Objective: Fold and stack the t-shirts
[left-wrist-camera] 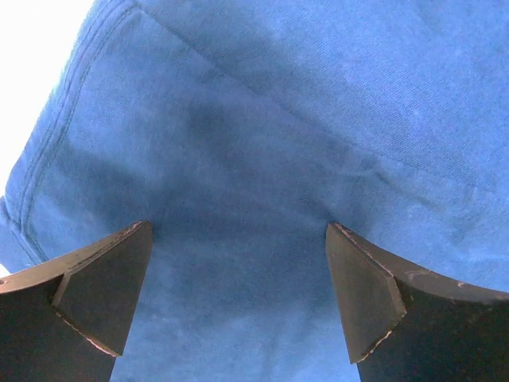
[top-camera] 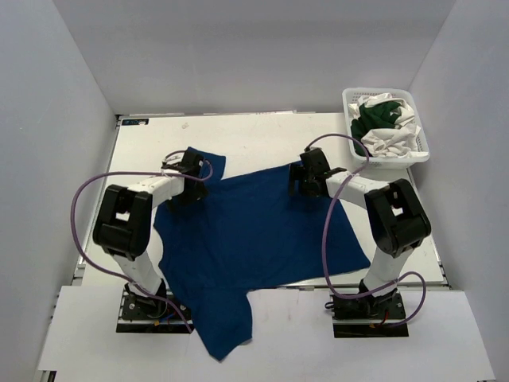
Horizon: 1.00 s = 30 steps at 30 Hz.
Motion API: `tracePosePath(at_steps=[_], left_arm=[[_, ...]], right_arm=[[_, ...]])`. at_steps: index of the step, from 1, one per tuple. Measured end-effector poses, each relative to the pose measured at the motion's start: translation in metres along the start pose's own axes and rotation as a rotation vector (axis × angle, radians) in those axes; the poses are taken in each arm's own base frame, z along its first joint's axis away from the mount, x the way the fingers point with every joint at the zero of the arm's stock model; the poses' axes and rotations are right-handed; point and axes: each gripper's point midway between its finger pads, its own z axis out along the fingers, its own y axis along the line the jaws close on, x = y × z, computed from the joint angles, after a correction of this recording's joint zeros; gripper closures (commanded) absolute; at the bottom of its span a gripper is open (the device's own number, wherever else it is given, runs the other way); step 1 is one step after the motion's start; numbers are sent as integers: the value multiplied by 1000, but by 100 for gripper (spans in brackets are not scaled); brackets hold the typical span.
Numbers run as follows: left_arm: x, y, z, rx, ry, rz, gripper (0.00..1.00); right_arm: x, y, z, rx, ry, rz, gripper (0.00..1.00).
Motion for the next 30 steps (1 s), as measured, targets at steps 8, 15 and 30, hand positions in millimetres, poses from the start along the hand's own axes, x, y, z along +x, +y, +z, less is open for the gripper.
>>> tracePosePath(at_steps=[8,15,30], left_arm=[[-63,-64,29,33,-43,14,0],[-157,-124,72,78,-128,-15,0],[-232,-108,59,246,-165,8,0]], right_arm=[[-55,0,39,75,-19,69,10],[-122,-24,77,138,-54,142,10],[-137,-43,29,64,-80,67,10]])
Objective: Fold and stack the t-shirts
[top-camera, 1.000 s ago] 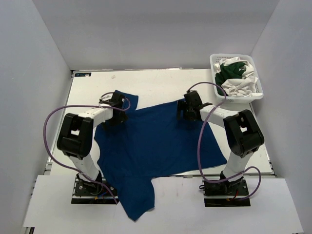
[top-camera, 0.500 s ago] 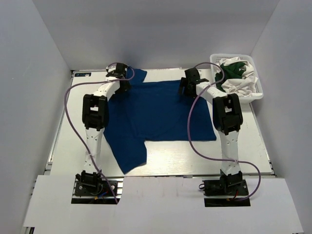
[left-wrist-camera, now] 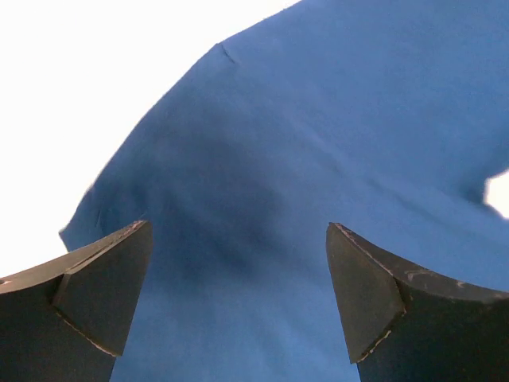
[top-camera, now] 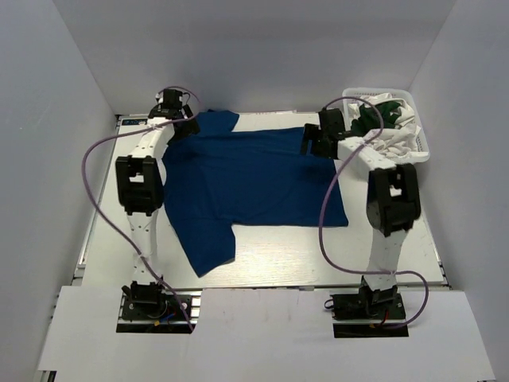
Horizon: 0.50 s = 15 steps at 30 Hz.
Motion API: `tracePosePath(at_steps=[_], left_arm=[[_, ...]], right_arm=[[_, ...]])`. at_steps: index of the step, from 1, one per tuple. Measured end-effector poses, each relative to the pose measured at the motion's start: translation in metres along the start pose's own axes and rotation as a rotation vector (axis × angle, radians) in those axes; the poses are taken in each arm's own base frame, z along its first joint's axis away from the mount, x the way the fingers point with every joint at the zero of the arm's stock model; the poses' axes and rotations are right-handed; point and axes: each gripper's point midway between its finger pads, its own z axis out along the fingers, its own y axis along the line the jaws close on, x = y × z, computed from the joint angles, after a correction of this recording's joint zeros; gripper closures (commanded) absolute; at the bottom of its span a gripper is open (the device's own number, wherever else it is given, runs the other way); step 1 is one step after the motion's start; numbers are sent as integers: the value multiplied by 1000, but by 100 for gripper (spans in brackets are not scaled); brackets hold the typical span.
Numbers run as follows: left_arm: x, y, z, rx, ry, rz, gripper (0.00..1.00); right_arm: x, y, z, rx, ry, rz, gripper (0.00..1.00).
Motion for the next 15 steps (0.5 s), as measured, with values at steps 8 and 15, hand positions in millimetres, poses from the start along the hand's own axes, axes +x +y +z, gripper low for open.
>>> tracePosePath(at_steps=[8,15], left_arm=[[49,19,-175,122,-18,-124,0],[203,65,-227,211,240,-180,0]], right_arm=[[26,9,-101,-143,-160,65,10],[107,-13,-95,-107,-1,130,10]])
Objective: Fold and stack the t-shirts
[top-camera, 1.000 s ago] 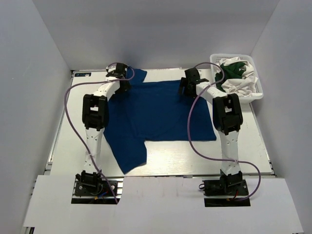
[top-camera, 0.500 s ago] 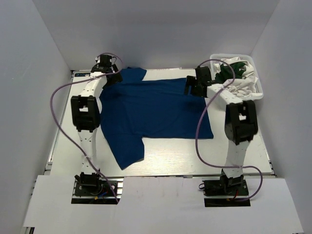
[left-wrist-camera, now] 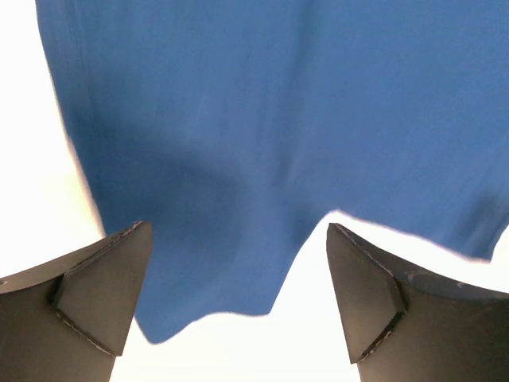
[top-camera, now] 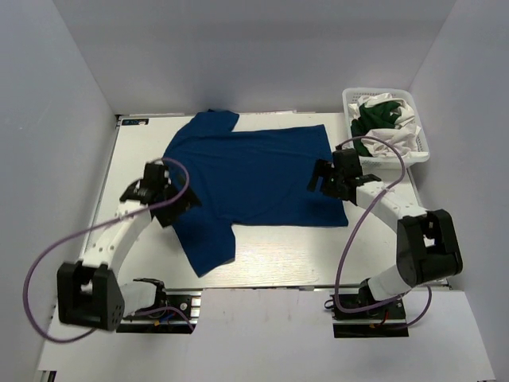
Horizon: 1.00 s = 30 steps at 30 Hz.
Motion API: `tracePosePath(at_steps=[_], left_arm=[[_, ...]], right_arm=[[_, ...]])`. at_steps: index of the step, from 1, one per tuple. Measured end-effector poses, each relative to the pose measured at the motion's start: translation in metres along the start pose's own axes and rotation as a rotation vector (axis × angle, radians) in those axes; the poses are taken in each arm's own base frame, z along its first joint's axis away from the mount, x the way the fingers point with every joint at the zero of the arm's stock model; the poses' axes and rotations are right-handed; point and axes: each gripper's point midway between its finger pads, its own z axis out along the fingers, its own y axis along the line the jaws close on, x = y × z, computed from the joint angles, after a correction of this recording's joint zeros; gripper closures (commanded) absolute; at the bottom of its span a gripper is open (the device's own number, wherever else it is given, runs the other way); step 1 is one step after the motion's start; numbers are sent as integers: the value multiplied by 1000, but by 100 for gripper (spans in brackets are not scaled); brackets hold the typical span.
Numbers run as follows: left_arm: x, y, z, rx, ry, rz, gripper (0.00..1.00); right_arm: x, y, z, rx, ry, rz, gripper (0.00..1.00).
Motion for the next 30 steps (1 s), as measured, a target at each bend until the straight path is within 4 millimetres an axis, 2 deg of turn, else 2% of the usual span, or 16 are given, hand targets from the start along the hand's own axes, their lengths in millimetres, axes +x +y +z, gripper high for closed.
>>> tracePosePath(at_steps=[3,7,9,11,12,16,19,20,21,23,30], left_arm=[[56,21,-10,36,106,-2,0],[122,51,-12,45,262,-6,0],[154,71,-9,4,358,-24,0],[174,80,-12,-20,432,-44,0],[176,80,-13,-19,441,-44,0],[179,77,-12,-13,452,-33,12],[182,77,-8,-32,478,-34,35],[184,76,-7,-39,493,-35,55],[186,76,-5,-46,505,-36,67],[189,77,-2,-59,519,-28,100],[187,74,0,-67,516,8,100]], right_arm=[[4,-1,-11,-9,-7,14,10],[-13,6,-30,-44,-80,31,10],[-17,8,-37,-54,-104,37,10],[-16,7,-39,-54,-109,39,10],[-15,6,-39,-53,-106,39,10],[-5,0,-35,-34,-86,49,10],[5,-8,-32,-9,-67,68,10],[7,-11,-32,0,-66,73,10],[10,-15,-32,15,-65,80,10],[12,-21,-34,35,-71,97,10],[24,-44,-42,118,-75,143,10]])
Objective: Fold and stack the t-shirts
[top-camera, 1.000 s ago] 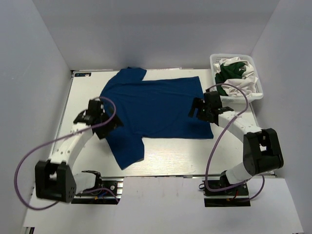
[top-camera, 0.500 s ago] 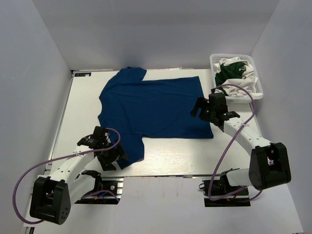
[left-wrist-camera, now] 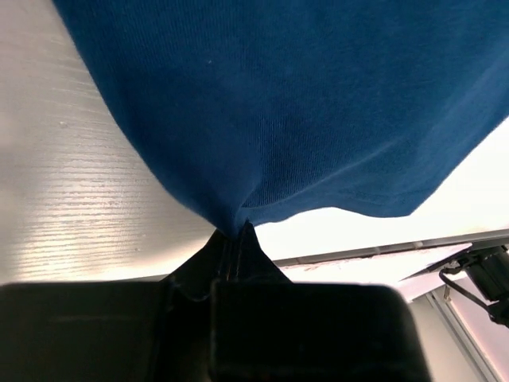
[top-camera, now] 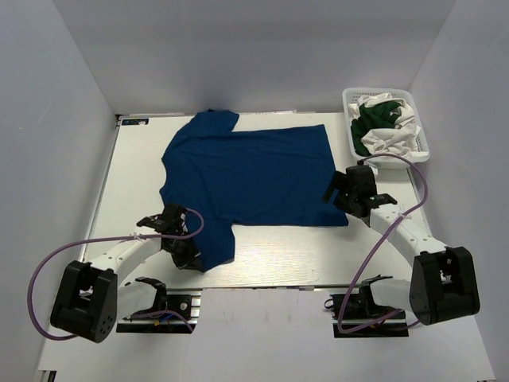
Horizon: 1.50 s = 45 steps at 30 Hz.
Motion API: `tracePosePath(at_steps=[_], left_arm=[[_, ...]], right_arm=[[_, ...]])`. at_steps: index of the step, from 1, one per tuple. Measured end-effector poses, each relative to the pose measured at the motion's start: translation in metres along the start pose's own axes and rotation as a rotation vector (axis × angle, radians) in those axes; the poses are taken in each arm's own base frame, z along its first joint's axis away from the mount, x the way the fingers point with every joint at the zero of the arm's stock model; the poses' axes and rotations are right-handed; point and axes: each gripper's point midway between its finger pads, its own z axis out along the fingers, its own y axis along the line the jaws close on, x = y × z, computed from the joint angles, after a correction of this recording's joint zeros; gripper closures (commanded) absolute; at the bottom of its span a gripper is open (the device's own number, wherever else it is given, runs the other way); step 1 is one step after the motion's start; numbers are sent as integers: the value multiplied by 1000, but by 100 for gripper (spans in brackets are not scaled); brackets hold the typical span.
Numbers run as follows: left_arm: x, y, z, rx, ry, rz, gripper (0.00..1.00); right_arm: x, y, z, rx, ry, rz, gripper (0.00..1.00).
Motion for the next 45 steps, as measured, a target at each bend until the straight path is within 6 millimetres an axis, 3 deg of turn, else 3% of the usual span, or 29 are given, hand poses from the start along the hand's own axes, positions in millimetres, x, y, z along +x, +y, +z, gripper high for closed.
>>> tracePosePath(at_steps=[6,12,19,22,23,24,28,36,41,45], left_arm=[[-8,-12,-11,25,-37,30,100],[-17,-37,-30,134,-105,96,100],[-32,-65,-52,220,-180,173,100],[-36,-74,-57,244,-191,199,100],[-37,-76,-59,248,-197,206,100],[-39,-79,-61,252,-202,212,100],[-52,-95,-71,277,-232,233,100],[-92,-138,-111,361,-408,271,100],[-131,-164,-128,338,-501,259,100],[-169,-176,-130,267,-557,222,100]], right_arm=[[23,-23,-5,70,50,4,10],[38,-39,-6,127,92,4,10],[57,-54,6,185,148,16,14],[56,-55,16,207,155,20,28],[53,-54,20,207,149,22,51],[51,-53,22,205,146,17,63],[50,-51,27,201,147,25,100],[41,-41,27,182,156,18,100],[15,-24,28,155,129,4,100],[-12,-8,31,135,102,-11,100]])
